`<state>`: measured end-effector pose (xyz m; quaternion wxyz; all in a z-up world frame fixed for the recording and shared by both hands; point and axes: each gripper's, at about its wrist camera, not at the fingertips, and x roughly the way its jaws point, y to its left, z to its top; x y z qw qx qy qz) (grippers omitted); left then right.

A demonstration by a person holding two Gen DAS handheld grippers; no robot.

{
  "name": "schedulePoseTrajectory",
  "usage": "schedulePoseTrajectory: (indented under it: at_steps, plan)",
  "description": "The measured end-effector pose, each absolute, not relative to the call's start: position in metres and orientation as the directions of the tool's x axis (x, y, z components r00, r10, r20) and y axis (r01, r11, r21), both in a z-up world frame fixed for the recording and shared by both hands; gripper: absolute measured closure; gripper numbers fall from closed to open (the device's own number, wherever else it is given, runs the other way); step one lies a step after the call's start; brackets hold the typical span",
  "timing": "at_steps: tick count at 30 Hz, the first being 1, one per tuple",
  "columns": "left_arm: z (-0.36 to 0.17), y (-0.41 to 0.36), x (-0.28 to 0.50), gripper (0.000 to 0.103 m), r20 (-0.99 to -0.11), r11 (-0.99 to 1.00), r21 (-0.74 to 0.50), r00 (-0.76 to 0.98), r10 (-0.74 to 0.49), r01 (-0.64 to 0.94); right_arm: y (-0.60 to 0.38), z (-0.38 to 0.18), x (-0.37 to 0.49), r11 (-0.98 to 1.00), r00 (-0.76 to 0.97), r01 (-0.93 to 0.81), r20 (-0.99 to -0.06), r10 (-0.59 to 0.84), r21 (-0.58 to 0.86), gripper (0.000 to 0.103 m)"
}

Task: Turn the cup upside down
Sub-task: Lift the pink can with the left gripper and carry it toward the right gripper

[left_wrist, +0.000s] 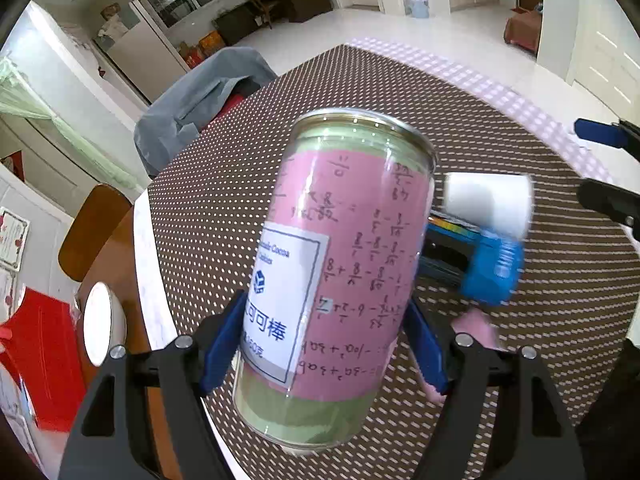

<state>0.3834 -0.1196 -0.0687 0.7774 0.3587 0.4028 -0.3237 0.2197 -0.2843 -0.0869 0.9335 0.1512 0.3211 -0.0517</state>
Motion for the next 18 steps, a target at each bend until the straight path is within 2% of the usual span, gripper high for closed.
schedulePoseTrajectory:
  at_steps: [9,18]
  plan:
    - [-0.063,-0.109,0.311,0.029,-0.865,0.578,0.242,0.444,-0.236,0.779,-0.283,-0.077,0.164,0.949,0.809,0.174,-0.588,0.015,0.263,0.006]
    - [-0.098,-0.109,0.257,0.029,-0.896,0.63,0.152,0.375,-0.237,0.761,-0.287,-0.092,0.128,0.945,0.795,0.183,-0.606,0.02,0.271,0.006]
